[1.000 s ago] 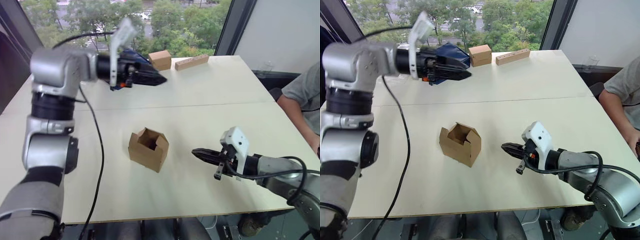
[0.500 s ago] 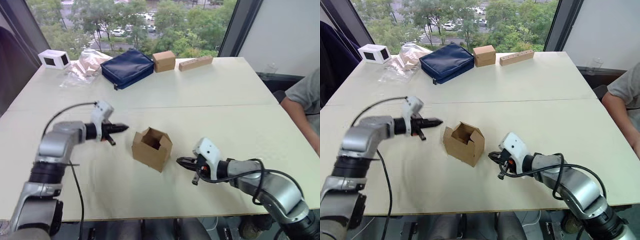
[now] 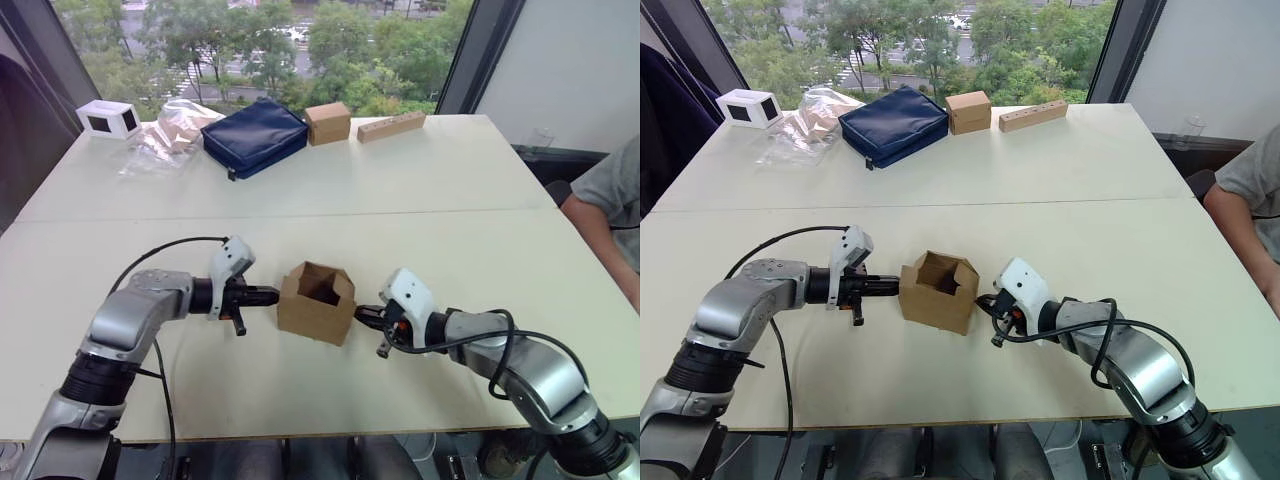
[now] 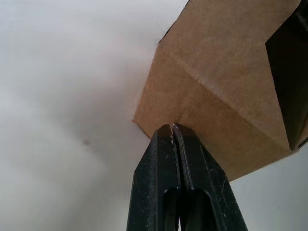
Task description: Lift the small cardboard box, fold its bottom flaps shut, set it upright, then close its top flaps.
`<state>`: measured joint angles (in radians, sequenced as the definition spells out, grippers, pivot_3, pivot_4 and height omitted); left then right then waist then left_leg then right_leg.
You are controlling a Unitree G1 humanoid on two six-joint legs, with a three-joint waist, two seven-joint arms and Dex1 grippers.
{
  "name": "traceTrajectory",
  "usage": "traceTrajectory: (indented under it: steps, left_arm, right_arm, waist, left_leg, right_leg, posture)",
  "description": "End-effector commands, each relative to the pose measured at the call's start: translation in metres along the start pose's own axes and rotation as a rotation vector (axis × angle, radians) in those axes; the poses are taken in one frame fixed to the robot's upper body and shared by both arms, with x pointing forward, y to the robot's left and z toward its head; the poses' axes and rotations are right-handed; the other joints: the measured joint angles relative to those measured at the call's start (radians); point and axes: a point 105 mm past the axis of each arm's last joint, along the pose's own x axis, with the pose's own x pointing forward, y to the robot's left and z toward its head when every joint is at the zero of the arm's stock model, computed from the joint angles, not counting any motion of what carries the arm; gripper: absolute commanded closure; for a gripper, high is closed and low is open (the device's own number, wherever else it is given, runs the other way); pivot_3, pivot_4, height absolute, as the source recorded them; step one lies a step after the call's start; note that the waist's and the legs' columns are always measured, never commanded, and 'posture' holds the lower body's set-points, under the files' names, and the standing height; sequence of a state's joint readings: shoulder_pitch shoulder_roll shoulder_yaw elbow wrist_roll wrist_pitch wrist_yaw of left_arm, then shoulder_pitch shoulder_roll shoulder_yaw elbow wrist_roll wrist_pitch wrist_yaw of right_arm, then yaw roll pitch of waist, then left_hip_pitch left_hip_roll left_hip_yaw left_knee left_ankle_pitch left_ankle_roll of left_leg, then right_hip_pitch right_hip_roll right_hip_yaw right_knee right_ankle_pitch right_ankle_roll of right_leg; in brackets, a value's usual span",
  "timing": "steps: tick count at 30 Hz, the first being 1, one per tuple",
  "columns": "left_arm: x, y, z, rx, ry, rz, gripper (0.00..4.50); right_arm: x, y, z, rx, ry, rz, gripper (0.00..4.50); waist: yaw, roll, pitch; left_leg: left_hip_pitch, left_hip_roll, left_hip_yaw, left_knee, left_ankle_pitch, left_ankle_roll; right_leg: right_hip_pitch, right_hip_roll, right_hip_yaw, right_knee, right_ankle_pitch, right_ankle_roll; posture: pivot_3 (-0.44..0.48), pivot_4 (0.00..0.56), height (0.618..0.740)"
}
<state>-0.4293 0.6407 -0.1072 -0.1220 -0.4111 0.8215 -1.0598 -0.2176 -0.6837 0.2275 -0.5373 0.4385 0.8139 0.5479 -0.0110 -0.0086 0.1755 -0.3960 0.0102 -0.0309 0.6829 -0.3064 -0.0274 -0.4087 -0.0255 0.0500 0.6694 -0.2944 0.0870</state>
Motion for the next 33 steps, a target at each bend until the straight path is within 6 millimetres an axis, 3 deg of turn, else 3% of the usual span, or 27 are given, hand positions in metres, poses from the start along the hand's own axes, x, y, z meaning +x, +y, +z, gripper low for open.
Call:
traceTrajectory:
  steps: [1,10,15,18,22,27,33]
  left_arm:
    - [0.006,-0.012,0.002,-0.001,-0.012,-0.052,4.47]
    - [0.002,-0.011,-0.003,-0.036,-0.002,-0.039,4.47]
    - [-0.020,0.007,0.024,0.053,-0.149,0.069,4.47]
    - [-0.035,-0.003,0.041,0.046,-0.183,-0.007,4.47]
    - [-0.036,-0.013,0.053,0.080,-0.171,-0.072,4.47]
    - [-0.018,-0.020,0.057,0.137,-0.154,-0.110,4.47]
    - [-0.011,-0.020,0.057,0.147,-0.150,-0.110,4.47]
  right_arm:
    - [-0.004,-0.005,0.011,-0.046,-0.041,-0.010,4.50]
    - [-0.004,-0.010,0.011,-0.059,-0.048,-0.021,4.50]
    - [-0.024,-0.021,0.019,-0.075,-0.063,-0.053,4.50]
    - [-0.045,-0.032,0.032,-0.117,-0.069,-0.075,4.50]
    - [-0.058,-0.041,0.050,-0.150,-0.115,-0.058,4.50]
    - [-0.046,-0.034,0.060,-0.151,-0.151,0.046,4.50]
    - [-0.031,-0.023,0.065,-0.154,-0.169,0.107,4.50]
  waist:
    - [-0.001,0.000,0.000]
    - [-0.001,0.000,0.000]
    - [0.000,0.000,0.000]
    - [-0.001,0.000,0.000]
    - [-0.001,0.000,0.000]
    - [-0.002,0.000,0.000]
    - [-0.002,0.000,0.000]
  left_leg:
    - [0.000,0.000,0.000,0.000,0.000,0.000]
    - [0.001,0.000,0.000,0.000,0.000,0.000]
    - [0.001,0.000,0.000,0.000,0.000,0.000]
    - [0.000,0.000,0.000,0.000,0.000,0.000]
    - [0.003,0.000,0.000,-0.001,0.000,0.000]
    - [0.003,0.000,0.000,-0.001,0.000,0.001]
    - [0.003,0.001,0.000,-0.001,0.000,0.000]
  right_leg:
    - [0.000,0.000,0.000,0.000,0.000,0.000]
    - [0.000,0.000,0.000,0.000,0.000,0.000]
    - [0.000,0.000,0.000,0.000,0.000,0.000]
    - [0.000,0.000,0.000,0.000,0.000,0.000]
    - [0.002,0.000,0.000,-0.001,0.000,0.000]
    - [0.003,0.000,0.000,-0.001,0.000,0.000]
    - [0.002,0.000,0.000,-0.001,0.000,0.000]
  posture:
    - [0.000,0.150,0.740]
    - [0.000,0.150,0.740]
    - [0.000,0.150,0.740]
    - [0.000,0.150,0.740]
    - [0.000,0.150,0.740]
    - [0.000,0.150,0.740]
    - [0.000,0.150,0.740]
